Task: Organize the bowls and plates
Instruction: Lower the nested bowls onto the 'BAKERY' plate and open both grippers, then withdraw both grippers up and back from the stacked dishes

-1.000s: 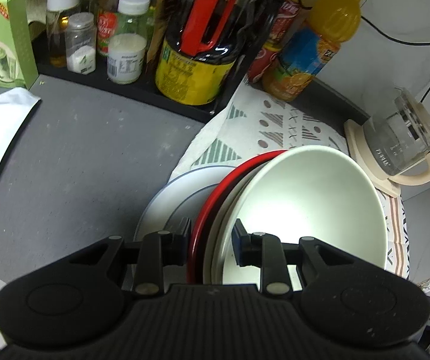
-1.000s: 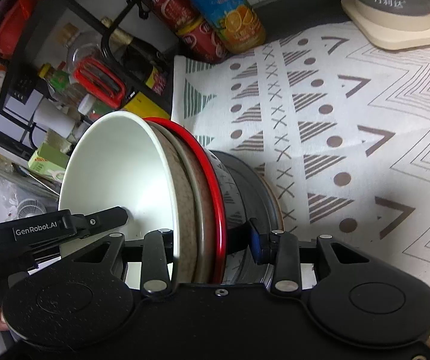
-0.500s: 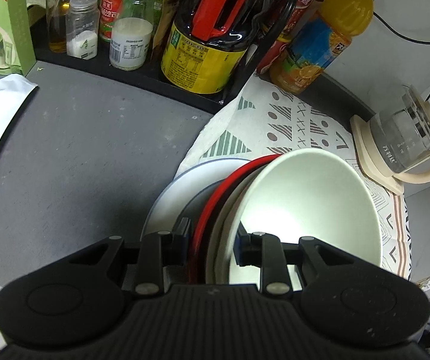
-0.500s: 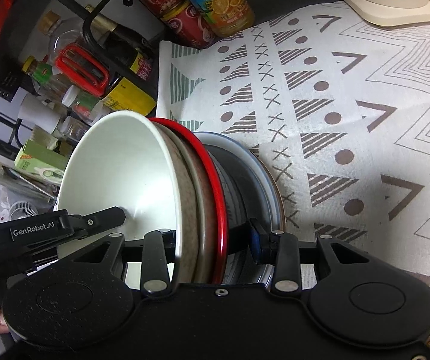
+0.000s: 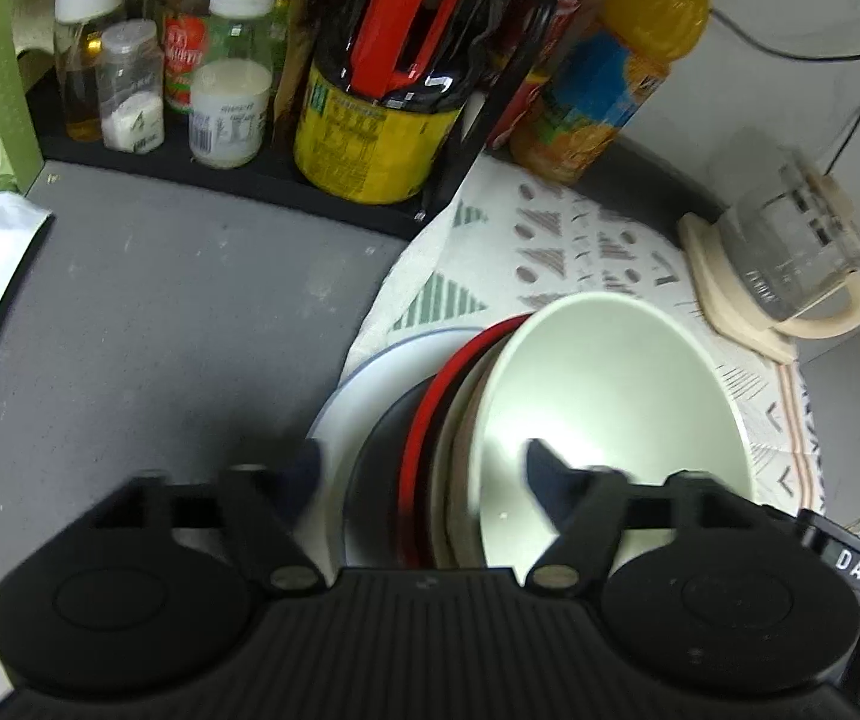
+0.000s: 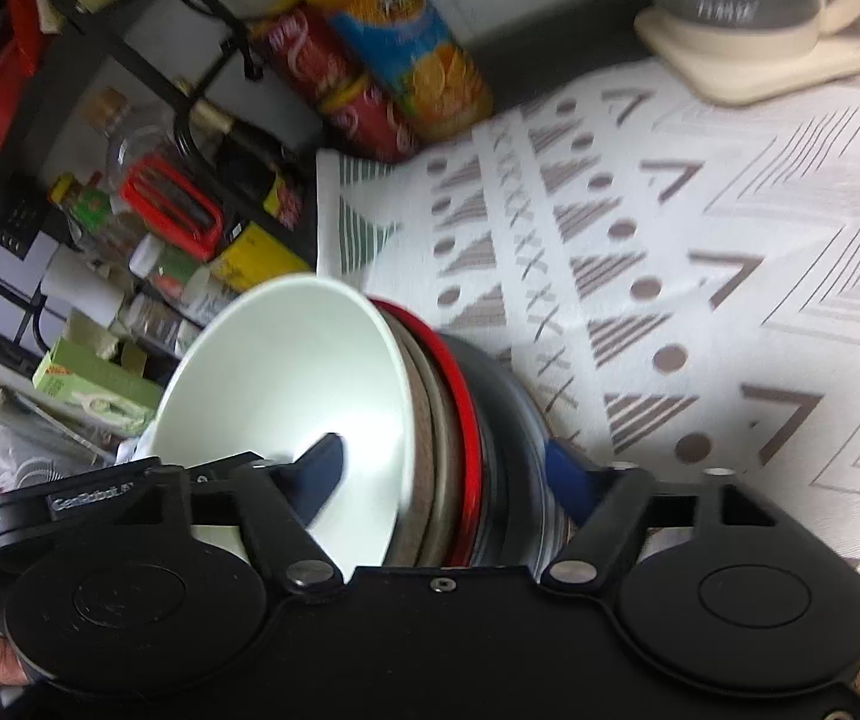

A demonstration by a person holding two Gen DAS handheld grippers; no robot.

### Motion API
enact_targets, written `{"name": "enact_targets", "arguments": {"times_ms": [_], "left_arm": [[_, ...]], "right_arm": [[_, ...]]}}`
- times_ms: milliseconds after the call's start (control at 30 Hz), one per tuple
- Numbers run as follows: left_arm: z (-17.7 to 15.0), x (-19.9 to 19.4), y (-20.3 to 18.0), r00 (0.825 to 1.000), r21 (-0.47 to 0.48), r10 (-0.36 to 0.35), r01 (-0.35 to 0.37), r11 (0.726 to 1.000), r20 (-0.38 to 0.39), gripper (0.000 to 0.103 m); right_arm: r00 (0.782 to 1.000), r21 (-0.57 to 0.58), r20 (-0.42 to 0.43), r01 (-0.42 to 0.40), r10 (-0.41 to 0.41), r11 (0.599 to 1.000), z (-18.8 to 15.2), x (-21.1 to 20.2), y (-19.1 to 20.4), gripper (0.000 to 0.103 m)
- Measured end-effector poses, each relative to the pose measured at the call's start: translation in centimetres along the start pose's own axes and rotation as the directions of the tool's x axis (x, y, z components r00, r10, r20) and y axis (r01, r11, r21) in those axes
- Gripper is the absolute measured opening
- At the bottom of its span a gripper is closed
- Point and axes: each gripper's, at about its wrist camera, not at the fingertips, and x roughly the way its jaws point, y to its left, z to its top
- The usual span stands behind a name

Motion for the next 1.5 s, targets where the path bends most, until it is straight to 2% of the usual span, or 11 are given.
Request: {"name": "enact_targets", "arguments": {"times_ms": [33, 200, 367, 467, 567, 733, 1000, 1133, 1267, 1400, 1500], "left_arm": [[0.0, -0.2, 0.0, 1.000, 0.007, -0.005, 0.005, 1.000, 0.008, 0.084], [-0.3, -1.3, 0.3, 0.999, 0.046, -0.034, 0.034, 0.998, 0.004, 0.086], [-1.0, -2.2, 1.0, 0.998, 0.093, -0.058, 0.058, 0.994, -0.004, 0.091], [-1.2, -2.5, 1.4, 0.998, 0.111, -0.067, 0.069, 0.991, -0.019, 0.091], [-1.3, -3.1, 1.7, 0.999, 0.120, -0.038, 0.038, 0.992, -0.002, 0.091], [-1.6, -4.2, 1.2, 0.998, 0.160, -0.055, 0.051, 0.986, 0.017, 0.091], [-3.0, -6.1, -0.7, 0.996, 0.230, -0.054, 0.038, 0.973, 0.064, 0.092], [-3.8, -7.0, -1.6, 0.996, 0.211, -0.048, 0.032, 0.977, 0.072, 0.102], [-5.1, -7.8, -3.0, 0.996, 0.217, -0.024, 0.004, 0.976, 0.088, 0.103], [-6.6, -8.9, -4.0, 0.995, 0.199, -0.012, -0.008, 0.980, 0.101, 0.103], [-8.0, -9.6, -5.0, 0.993, 0.206, 0.003, -0.027, 0.978, 0.116, 0.103]], "right_arm": [[1.000, 0.001, 0.016, 0.005, -0.005, 1.000, -0.1, -0.4, 0.1, 0.084], [0.992, 0.016, 0.111, 0.055, -0.056, 0.998, -1.2, -2.2, 0.8, 0.095], [0.971, 0.036, 0.193, 0.136, -0.140, 0.990, -3.2, -3.9, 1.3, 0.099], [0.958, 0.057, 0.244, 0.142, -0.151, 0.988, -4.6, -5.2, 1.4, 0.103], [0.953, 0.073, 0.262, 0.138, -0.152, 0.988, -5.9, -6.3, 1.4, 0.103], [0.936, 0.073, 0.296, 0.176, -0.189, 0.982, -7.2, -7.7, 1.5, 0.103], [0.920, 0.094, 0.334, 0.183, -0.204, 0.979, -8.5, -10.4, 1.0, 0.103], [0.915, 0.094, 0.351, 0.179, -0.201, 0.979, -8.8, -11.9, 0.4, 0.103], [0.905, 0.070, 0.371, 0.194, -0.206, 0.978, -8.9, -13.4, -0.5, 0.103], [0.905, 0.066, 0.363, 0.211, -0.221, 0.975, -9.2, -15.1, -1.7, 0.103], [0.893, 0.042, 0.380, 0.242, -0.239, 0.969, -10.0, -16.7, -2.3, 0.103]]}}
